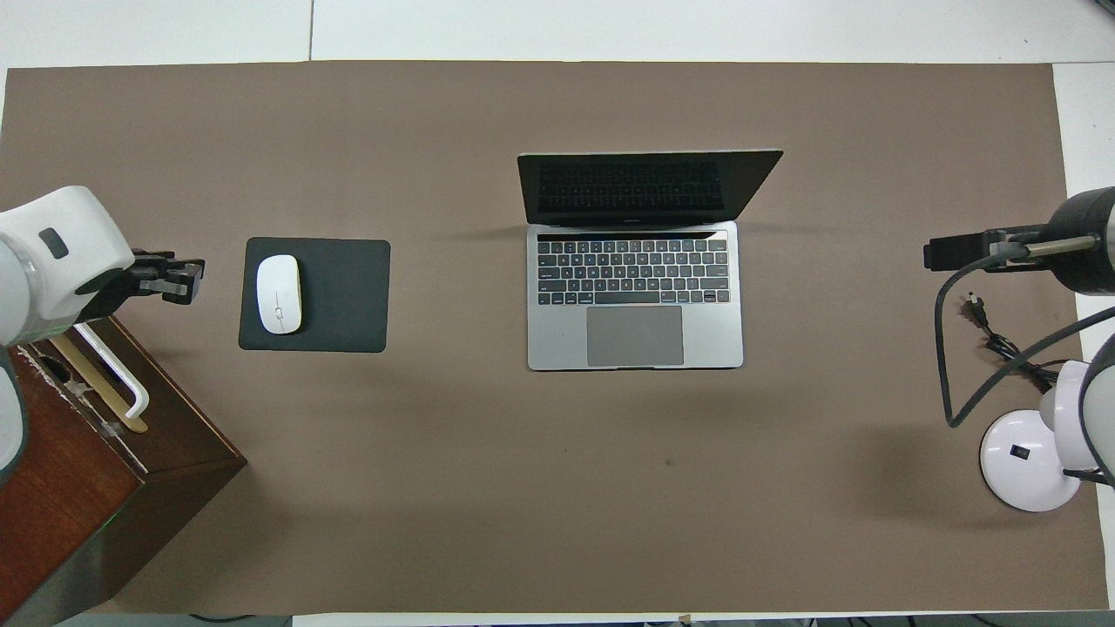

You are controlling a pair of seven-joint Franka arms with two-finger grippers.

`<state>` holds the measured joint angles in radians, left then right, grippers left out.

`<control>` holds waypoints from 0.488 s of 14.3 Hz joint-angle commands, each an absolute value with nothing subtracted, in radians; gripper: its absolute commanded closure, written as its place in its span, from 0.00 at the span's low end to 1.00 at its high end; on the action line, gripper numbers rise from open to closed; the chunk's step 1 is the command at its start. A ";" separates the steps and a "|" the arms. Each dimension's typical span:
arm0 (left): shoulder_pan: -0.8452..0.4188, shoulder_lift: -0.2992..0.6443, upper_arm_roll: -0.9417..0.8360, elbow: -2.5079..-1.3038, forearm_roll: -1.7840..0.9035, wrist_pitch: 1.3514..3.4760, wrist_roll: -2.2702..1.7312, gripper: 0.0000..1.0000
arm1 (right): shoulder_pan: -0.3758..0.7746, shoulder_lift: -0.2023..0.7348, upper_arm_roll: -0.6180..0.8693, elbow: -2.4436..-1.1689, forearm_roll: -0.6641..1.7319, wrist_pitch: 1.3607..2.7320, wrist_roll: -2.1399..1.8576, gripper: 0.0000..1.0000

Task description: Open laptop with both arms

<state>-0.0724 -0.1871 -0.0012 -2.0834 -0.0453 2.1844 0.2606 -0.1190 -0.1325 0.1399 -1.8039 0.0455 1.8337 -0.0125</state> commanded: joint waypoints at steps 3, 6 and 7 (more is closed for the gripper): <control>0.028 -0.193 -0.011 -2.066 -0.031 2.154 0.252 0.00 | -0.124 -0.124 0.141 -1.763 0.040 1.768 0.003 0.00; 0.049 -0.183 -0.011 -2.017 -0.034 2.111 0.172 0.00 | -0.126 -0.084 0.141 -1.674 0.037 1.654 0.003 0.00; 0.049 -0.175 -0.011 -1.988 -0.032 2.086 0.090 0.00 | -0.126 -0.078 0.141 -1.658 0.026 1.640 -0.001 0.00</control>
<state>0.0369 -0.1869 0.0001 -2.0521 -0.0454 2.1531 0.2020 -0.1202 -0.1198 0.1370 -1.7325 0.0455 1.6955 -0.0095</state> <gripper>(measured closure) 0.000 0.000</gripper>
